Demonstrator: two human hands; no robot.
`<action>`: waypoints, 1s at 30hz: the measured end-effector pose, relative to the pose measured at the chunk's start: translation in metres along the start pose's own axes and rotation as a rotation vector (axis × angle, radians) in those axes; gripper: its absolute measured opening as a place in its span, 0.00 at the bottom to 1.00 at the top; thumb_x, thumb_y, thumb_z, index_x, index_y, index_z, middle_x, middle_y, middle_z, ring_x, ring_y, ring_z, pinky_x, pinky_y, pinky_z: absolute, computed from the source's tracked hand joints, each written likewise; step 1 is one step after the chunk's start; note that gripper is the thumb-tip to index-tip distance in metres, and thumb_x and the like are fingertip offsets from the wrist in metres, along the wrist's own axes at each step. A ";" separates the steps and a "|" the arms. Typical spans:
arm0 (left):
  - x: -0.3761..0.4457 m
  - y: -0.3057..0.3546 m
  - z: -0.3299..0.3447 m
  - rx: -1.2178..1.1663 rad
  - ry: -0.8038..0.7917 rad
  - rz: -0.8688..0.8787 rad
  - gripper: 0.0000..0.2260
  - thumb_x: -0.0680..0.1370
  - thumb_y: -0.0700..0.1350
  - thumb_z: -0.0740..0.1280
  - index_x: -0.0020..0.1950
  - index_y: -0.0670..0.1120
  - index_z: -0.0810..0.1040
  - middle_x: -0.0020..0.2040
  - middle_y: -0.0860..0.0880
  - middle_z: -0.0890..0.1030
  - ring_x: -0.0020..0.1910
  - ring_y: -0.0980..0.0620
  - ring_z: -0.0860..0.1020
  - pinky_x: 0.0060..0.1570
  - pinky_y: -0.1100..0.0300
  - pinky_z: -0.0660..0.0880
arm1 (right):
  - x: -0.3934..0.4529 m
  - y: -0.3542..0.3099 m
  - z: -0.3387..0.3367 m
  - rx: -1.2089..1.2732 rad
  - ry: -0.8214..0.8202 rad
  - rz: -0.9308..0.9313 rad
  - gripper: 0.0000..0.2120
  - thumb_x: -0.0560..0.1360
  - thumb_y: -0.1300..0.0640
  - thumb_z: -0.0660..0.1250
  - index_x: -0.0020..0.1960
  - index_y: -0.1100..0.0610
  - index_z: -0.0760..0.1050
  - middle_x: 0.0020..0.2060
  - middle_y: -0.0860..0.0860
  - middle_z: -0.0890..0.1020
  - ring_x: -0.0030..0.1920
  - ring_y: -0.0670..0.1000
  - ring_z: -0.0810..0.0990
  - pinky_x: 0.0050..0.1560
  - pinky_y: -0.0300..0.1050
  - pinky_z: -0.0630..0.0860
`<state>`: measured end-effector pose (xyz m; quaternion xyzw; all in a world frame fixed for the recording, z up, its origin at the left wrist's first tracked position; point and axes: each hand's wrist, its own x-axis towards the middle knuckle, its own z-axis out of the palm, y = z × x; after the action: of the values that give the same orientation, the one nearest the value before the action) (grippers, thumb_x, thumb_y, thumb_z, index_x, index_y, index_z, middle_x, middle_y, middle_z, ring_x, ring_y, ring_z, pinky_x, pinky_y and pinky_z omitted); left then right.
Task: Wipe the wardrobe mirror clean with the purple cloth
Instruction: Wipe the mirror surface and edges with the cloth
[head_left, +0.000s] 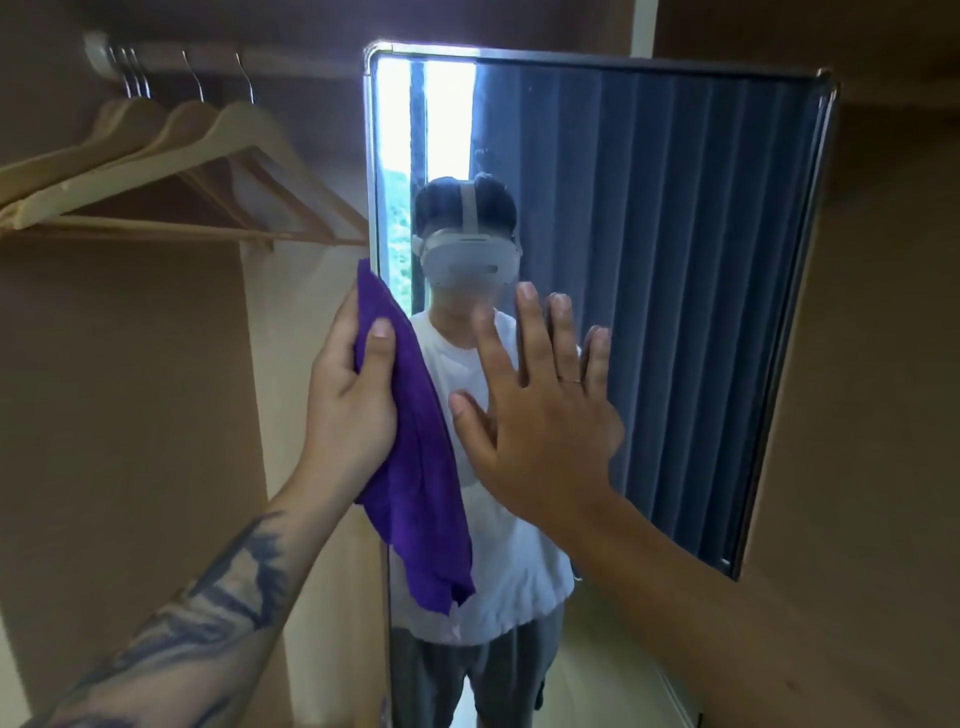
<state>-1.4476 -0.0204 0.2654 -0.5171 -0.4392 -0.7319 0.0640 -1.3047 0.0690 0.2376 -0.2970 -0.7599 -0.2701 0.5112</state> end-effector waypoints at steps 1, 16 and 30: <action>-0.006 -0.003 0.001 -0.026 0.008 -0.035 0.17 0.87 0.43 0.58 0.77 0.47 0.70 0.70 0.53 0.78 0.67 0.65 0.75 0.64 0.74 0.68 | -0.016 -0.003 0.005 -0.011 -0.022 -0.011 0.33 0.83 0.39 0.57 0.84 0.49 0.53 0.83 0.57 0.53 0.83 0.60 0.47 0.79 0.70 0.48; -0.087 -0.044 -0.006 -0.018 -0.003 -0.289 0.19 0.87 0.47 0.56 0.80 0.51 0.66 0.73 0.59 0.74 0.70 0.68 0.70 0.71 0.70 0.66 | -0.060 -0.003 0.022 -0.025 -0.008 -0.017 0.33 0.83 0.39 0.60 0.83 0.50 0.57 0.83 0.57 0.55 0.83 0.62 0.51 0.79 0.69 0.53; -0.122 -0.069 -0.008 -0.024 -0.047 -0.290 0.14 0.86 0.51 0.55 0.64 0.49 0.77 0.48 0.59 0.82 0.49 0.61 0.80 0.52 0.66 0.74 | -0.062 -0.003 0.027 -0.035 0.004 -0.010 0.33 0.83 0.39 0.59 0.83 0.49 0.55 0.82 0.57 0.55 0.82 0.63 0.52 0.79 0.69 0.52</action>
<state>-1.4358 -0.0284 0.1256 -0.4659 -0.5017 -0.7265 -0.0589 -1.3051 0.0751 0.1702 -0.3015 -0.7555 -0.2866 0.5062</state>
